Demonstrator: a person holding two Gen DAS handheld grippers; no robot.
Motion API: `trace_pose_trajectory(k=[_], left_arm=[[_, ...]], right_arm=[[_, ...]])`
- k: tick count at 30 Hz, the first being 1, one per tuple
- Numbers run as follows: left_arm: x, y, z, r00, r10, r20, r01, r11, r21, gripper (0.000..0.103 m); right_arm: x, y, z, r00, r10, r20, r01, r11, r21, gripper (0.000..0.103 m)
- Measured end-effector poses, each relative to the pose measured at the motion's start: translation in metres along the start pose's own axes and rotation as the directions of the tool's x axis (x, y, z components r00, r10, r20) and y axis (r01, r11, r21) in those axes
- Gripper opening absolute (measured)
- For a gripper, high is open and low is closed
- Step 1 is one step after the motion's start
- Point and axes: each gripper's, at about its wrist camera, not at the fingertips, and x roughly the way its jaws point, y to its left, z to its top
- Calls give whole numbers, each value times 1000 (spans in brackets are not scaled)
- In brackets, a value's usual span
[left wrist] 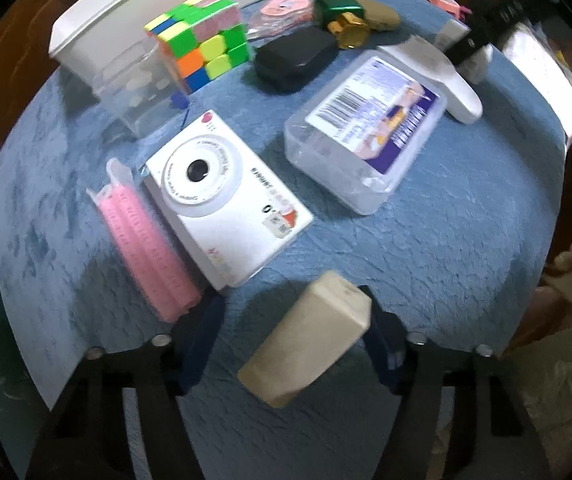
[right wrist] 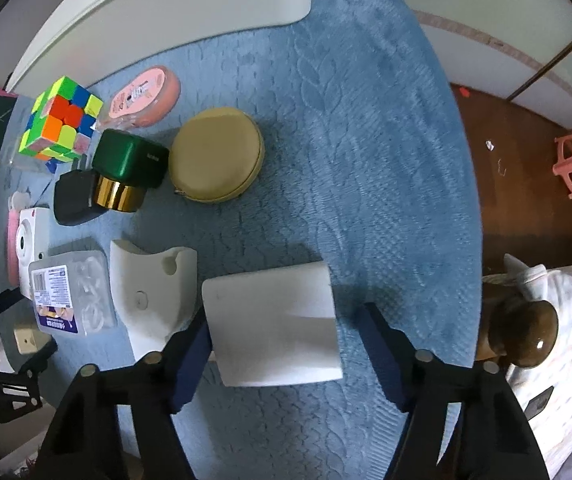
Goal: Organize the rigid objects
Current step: 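Grasp the beige eraser with the left tool while the right tool grasps the white square card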
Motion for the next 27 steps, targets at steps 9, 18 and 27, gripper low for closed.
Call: trace_pose_trajectory(k=[9,18,27], left_arm=[[10,35,3,995,-104,1,102,976,-192,32],[-7,19,-29,987,-161,-3,153,943,-294,30],[-63,23,-17,982,-178,59,186,875,-447,30]], right_arm=[[4,19,3,998,-68,12,68,997,-23,57],[-3,16,-13,1000,-4,-2,4,1000,28,57],[-23,16,-37,999,46,7,-46,999,-2,57]])
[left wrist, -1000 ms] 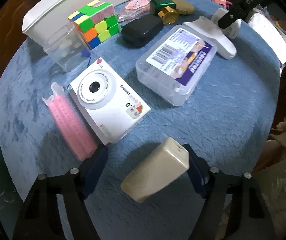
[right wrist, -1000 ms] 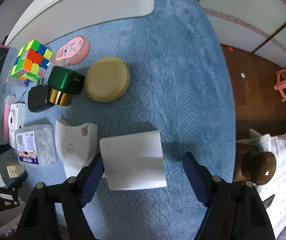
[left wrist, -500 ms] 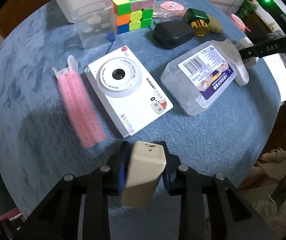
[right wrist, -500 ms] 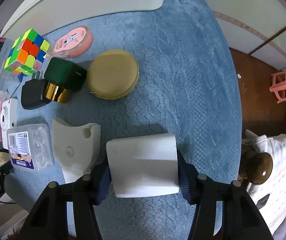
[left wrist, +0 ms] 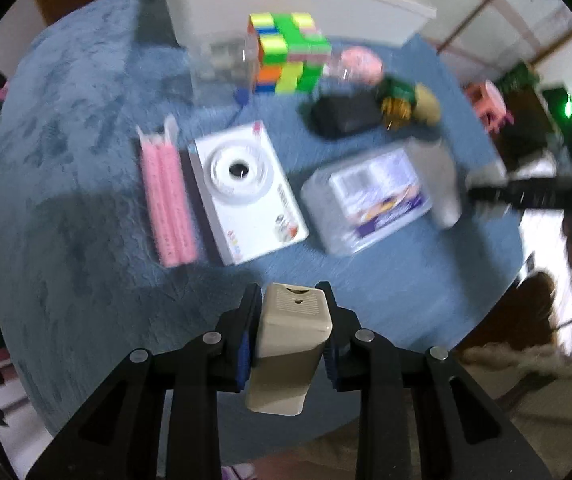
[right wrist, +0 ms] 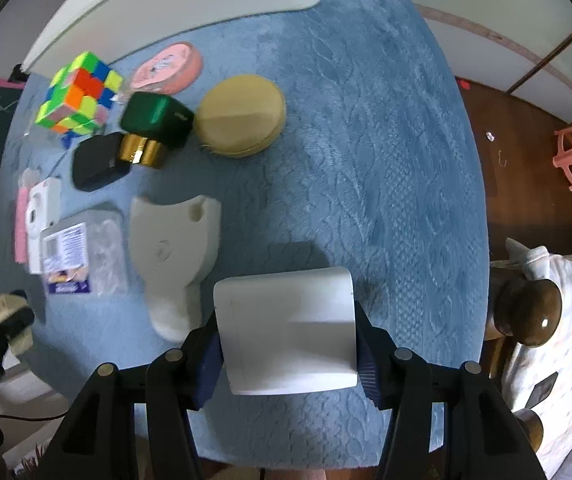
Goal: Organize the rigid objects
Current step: 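Grasp the beige eraser with the left tool while the right tool grasps the white square card, then carry eraser and card into the white tray and open both tools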
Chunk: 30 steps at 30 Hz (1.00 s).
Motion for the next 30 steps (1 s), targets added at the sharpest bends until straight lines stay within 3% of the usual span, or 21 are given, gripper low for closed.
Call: trace_pose_trajectory(k=[6,7,11,15,18,22,26,28,30], left_arm=[[-61,-15,23,995,-33,95,41,995,-87,30],[-70,-17,26,989,-4,146,16,997,-81,30],[-111,-34,66,974,24,226,-3,996,-93,30],[-157,-45,114,938,46,343,-13,995,-98,30],[-175,-41,152,910,22,414,33,991,-127,30],[-165,-23,198,896,11,443,78,980,-183,30],[-132,-6,235,897,47,440,47,979,-200,30],[-110,4,252,907,74,415,18,977,-214,30],[-83,18,271,925,54,376,39,971,-237,30]], right_arm=[[-53,6,0,994,69,90,-64,996,-55,57],[-64,7,2,990,84,114,-77,995,-66,57],[-110,3,15,967,137,213,-118,988,-98,57],[-149,7,40,943,164,290,-135,984,-118,57],[-169,17,65,933,143,330,-109,987,-119,57],[-184,33,105,914,123,387,-89,991,-103,57],[-174,48,150,912,59,407,-38,998,-58,57],[-165,51,169,913,39,405,-21,999,-49,57],[-145,54,193,919,14,394,-2,1000,-29,57]])
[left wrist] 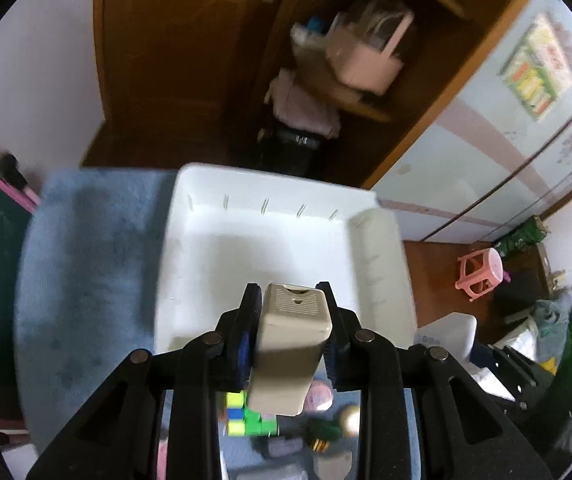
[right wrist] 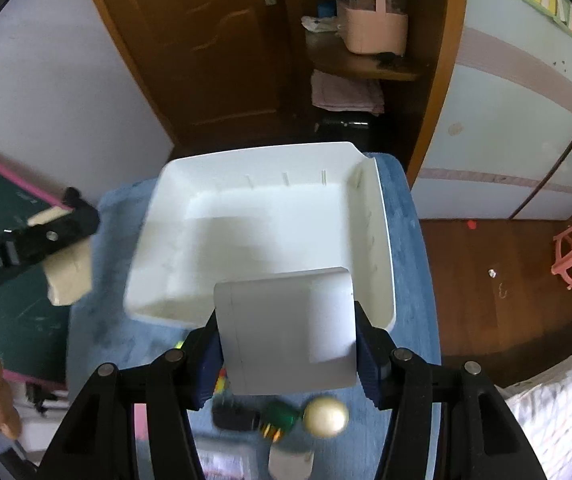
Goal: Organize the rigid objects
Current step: 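Carry eraser and card into the white tray and open both tools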
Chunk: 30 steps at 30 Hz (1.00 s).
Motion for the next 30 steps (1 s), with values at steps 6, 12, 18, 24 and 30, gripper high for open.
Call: trace_pose_trajectory(k=[6,12,18,24,30], left_arm=[[85,8,10,987,119,-109,-113,992,62,30],[138,15,5,969,164,-184,-150,984,91,30],[167,24,-8,950,189,-247,-168,980,103,30],[164,19,-10,949,176,-262,-149,981,121,63],[127,14,-10,969,152,-194,-134,986,101,84]], right_arm=[[65,-9,15,999,-31,-30,33,998,60,57],[116,-10,20,995,-69,-78,73,996,48,57],[144,0,12,987,-91,-129,91,996,-11,57],[147,9,3,986,-120,-116,112,991,-67,59],[115,13,3,994,-109,-30,107,992,-71,76]])
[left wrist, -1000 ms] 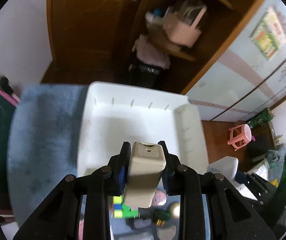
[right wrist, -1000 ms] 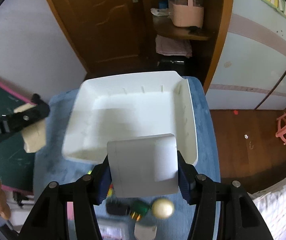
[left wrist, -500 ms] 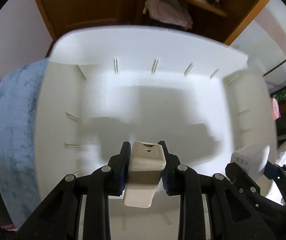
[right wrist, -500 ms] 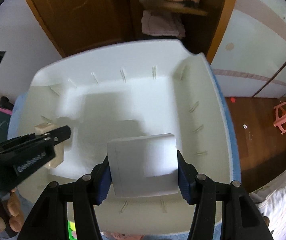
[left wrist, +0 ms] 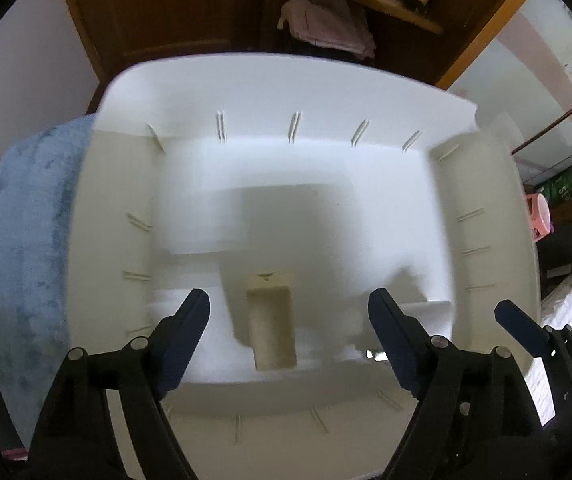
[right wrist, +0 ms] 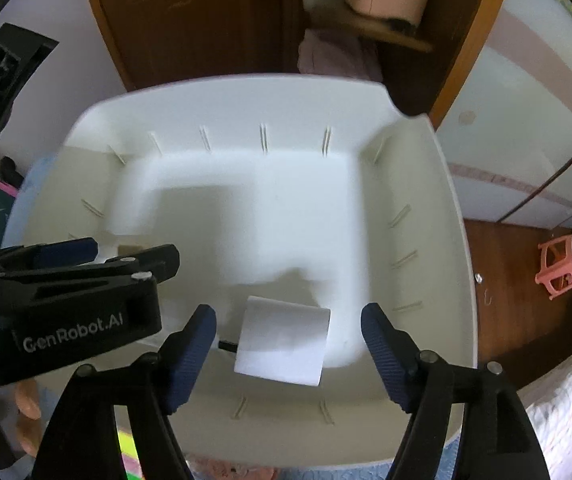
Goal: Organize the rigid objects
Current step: 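Carry eraser and card into the white tray and open both tools, then lift both tools out of the tray back over the table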
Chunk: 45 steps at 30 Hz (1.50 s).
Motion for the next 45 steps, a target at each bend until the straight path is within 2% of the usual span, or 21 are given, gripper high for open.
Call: trace_pose_trajectory(k=[5,11,16,24,30,35,40,45], left_arm=[[-38,3,-10,998,-5,56,6,1000,-11,84],[-96,-3,-36,987,-58,148,61,998,-15,84],[-147,-8,-69,970,-77,232,78,997,7,84],[-206,-14,-121,945,-96,312,90,995,34,84],[-240,-17,-159,920,-111,377,106,994,35,84],[-249,-21,-185,912,-77,402,58,996,61,84],[-240,-21,-202,923,-61,379,34,996,77,84],[-217,-10,-216,943,-47,331,33,998,49,84]], right_arm=[[-36,3,-14,998,22,65,-21,1000,-13,76],[-89,4,-38,987,86,138,-87,996,1,76],[-137,-2,-60,969,131,207,-136,991,8,76],[-219,-13,-105,927,209,310,-210,977,-30,76],[-261,-23,-129,909,199,367,-189,980,-63,76],[-269,-38,-146,915,188,356,-179,982,-60,76],[-254,-47,-162,929,195,313,-197,980,-24,80],[-221,-42,-180,955,197,220,-200,980,-10,80]])
